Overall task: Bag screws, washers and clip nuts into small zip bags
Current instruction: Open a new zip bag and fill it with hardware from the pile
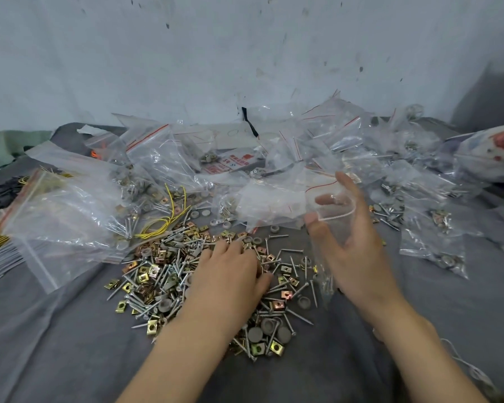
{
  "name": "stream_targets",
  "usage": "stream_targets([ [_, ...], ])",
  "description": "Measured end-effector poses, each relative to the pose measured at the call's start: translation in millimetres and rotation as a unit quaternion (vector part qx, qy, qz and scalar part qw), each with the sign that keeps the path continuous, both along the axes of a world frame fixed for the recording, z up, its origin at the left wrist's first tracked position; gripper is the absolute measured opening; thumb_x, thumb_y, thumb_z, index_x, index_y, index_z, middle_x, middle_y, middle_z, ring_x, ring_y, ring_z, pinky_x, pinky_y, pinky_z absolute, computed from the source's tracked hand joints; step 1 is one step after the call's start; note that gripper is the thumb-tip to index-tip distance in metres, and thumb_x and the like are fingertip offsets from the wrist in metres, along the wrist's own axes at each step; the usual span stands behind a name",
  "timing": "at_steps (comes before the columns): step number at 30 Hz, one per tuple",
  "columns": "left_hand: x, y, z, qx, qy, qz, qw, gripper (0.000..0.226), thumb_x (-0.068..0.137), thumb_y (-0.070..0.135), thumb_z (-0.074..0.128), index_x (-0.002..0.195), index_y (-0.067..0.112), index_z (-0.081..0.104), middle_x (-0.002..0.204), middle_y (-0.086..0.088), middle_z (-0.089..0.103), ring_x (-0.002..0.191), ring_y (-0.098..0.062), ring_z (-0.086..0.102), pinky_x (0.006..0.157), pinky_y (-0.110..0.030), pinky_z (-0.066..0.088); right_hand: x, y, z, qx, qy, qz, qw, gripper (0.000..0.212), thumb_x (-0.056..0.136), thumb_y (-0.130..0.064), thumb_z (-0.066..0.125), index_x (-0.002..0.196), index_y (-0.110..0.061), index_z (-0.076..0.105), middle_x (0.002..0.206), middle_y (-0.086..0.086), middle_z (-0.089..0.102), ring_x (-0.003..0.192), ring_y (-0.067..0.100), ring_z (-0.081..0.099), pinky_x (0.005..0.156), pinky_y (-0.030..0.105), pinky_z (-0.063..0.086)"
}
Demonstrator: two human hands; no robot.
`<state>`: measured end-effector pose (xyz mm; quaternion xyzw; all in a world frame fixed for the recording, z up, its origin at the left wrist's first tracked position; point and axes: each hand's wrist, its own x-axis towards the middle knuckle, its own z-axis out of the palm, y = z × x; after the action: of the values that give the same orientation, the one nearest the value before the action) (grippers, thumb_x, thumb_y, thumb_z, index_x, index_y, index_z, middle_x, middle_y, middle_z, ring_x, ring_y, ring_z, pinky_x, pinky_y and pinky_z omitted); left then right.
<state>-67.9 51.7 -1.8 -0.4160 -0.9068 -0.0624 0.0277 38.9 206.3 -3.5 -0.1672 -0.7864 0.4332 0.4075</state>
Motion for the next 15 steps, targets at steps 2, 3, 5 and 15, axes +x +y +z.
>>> stream_targets([
  [2, 8, 6, -2, -0.026, 0.029, 0.025, 0.999, 0.042, 0.096, 0.057, 0.044, 0.116, 0.023, 0.058, 0.123, 0.001, 0.051, 0.122, -0.023, 0.042, 0.101, -0.039, 0.033, 1, 2, 2, -0.003, 0.009, -0.006, 1.000, 0.071, 0.082, -0.073, 0.058, 0.145, -0.060, 0.027, 0.120, -0.029, 0.059, 0.118, -0.002, 0.056, 0.091, 0.026, 0.043],
  [3, 11, 9, -2, -0.033, 0.039, 0.032, 0.998, 0.039, 0.098, 0.052, 0.044, 0.119, 0.020, 0.056, 0.125, -0.001, 0.050, 0.123, -0.025, 0.041, 0.101, -0.040, 0.033, 2, 3, 3, -0.004, 0.011, -0.008, 1.000, 0.071, 0.081, -0.073, 0.057, 0.144, -0.061, 0.027, 0.120, -0.029, 0.060, 0.118, -0.002, 0.056, 0.093, 0.027, 0.044],
  [5, 14, 12, -2, -0.041, 0.052, 0.039, 0.997, 0.029, 0.102, 0.037, 0.045, 0.122, 0.018, 0.054, 0.128, -0.004, 0.050, 0.123, -0.026, 0.042, 0.100, -0.039, 0.034, 4, 5, 4, -0.007, 0.013, -0.009, 1.000, 0.071, 0.081, -0.075, 0.057, 0.144, -0.061, 0.027, 0.119, -0.028, 0.060, 0.118, -0.001, 0.057, 0.094, 0.030, 0.046],
  [15, 4, 8, 3, 0.051, -0.023, 0.038, 0.998, 0.029, 0.103, 0.042, 0.036, 0.111, 0.027, 0.060, 0.113, 0.008, 0.061, 0.109, -0.018, 0.053, 0.096, -0.037, 0.037, 7, 12, 3, -0.018, 0.021, -0.002, 1.000, 0.072, 0.083, -0.073, 0.058, 0.146, -0.053, 0.031, 0.118, -0.025, 0.060, 0.120, 0.002, 0.056, 0.104, 0.035, 0.043],
])
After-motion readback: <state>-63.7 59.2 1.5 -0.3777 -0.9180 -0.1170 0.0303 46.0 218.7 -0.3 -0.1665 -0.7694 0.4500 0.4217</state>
